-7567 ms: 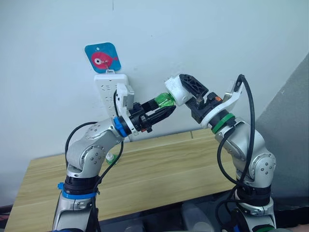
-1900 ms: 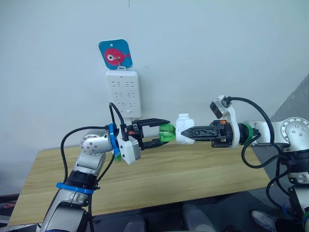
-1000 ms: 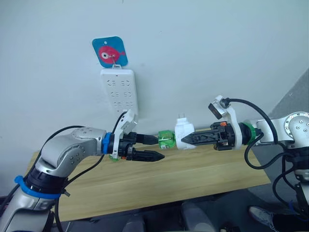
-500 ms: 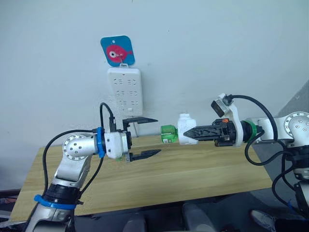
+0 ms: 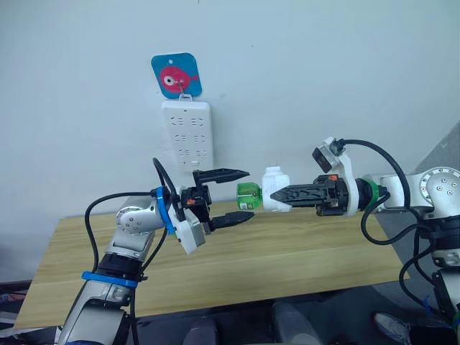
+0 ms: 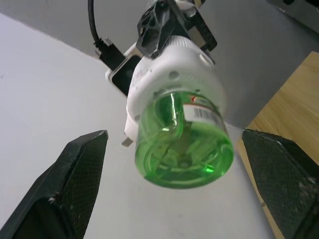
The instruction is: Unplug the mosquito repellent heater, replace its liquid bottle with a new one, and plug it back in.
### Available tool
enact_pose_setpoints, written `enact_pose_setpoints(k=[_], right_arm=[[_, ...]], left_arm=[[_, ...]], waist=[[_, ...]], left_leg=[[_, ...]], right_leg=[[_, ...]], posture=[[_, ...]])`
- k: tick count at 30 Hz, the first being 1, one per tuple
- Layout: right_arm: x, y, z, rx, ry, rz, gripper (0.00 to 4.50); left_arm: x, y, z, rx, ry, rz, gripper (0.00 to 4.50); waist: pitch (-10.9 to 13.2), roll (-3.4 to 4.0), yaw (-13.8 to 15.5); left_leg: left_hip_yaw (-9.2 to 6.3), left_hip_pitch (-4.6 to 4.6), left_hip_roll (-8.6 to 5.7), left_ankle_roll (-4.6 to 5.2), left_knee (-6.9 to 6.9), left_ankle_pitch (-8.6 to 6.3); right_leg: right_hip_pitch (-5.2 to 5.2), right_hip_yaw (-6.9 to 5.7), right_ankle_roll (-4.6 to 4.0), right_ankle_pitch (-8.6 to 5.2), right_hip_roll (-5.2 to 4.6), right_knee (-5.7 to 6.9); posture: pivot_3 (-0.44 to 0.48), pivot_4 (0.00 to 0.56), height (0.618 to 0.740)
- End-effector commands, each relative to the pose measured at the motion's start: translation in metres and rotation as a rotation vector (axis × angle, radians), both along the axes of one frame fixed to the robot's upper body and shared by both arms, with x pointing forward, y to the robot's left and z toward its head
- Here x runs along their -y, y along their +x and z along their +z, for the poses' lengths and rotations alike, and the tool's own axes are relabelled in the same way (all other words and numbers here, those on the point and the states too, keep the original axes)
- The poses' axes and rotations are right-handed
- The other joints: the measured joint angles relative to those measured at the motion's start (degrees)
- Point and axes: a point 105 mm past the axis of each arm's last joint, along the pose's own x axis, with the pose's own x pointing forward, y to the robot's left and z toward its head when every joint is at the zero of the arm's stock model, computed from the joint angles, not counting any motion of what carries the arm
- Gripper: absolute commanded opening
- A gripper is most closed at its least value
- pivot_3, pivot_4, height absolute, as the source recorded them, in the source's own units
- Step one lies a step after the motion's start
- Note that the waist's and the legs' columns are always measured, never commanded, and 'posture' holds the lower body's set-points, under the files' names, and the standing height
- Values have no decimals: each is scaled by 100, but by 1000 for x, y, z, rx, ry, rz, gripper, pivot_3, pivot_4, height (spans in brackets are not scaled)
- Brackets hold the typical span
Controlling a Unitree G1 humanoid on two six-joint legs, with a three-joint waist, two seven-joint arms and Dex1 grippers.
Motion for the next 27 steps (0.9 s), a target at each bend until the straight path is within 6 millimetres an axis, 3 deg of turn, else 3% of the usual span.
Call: enact_pose_setpoints(k=[1,6,11,14,18,22,24,27], right_arm=[[-2,-3,17,58,52,13,3090],[-3,-2,18,61,55,14,3090],[-3,-3,18,66,51,18,3090],[-4,-6,20,92,28,23,3090],[-7,-4,28,132,19,17,3090],[-7,-7,28,130,10,44,3090],[-9,-10,28,132,6,68,3090],[-11,-15,27,137,-4,97,3090]], left_arm=[[0,0,7,25,-23,-9,3922],[0,0,7,8,-16,-9,2365],[1,0,11,-14,-10,-15,2249],[3,-4,12,-272,17,-52,2249],[-8,1,9,-879,40,30,2249],[-18,-9,13,-1379,130,-7,2249],[-20,-9,16,-1569,152,-13,2249],[-17,8,22,-1744,91,8,2249]], waist=[[0,0,-10],[-1,1,-69],[-1,1,-113],[-1,1,-138],[0,1,-227],[3,-3,-252],[8,-1,-247],[10,0,-238]], left_leg=[[0,0,0,0,1,0],[-1,2,0,0,2,0],[-2,1,0,0,2,0],[-5,0,1,0,1,0],[-8,2,3,1,-3,0],[-14,4,5,1,0,0],[-16,2,6,1,0,0],[-12,2,5,1,-2,-1]], right_leg=[[0,0,0,0,0,1],[0,0,1,-1,1,5],[1,-1,0,0,1,5],[0,-1,8,-5,2,6],[-2,-3,20,-13,5,9],[1,-10,25,-17,11,12],[-1,-12,25,-18,17,11],[-1,-12,25,-20,17,5]], posture=[[-163,82,740],[-164,77,740],[-165,76,740],[-167,75,740],[-167,75,740],[-146,80,740],[-138,81,740],[-136,85,740]])
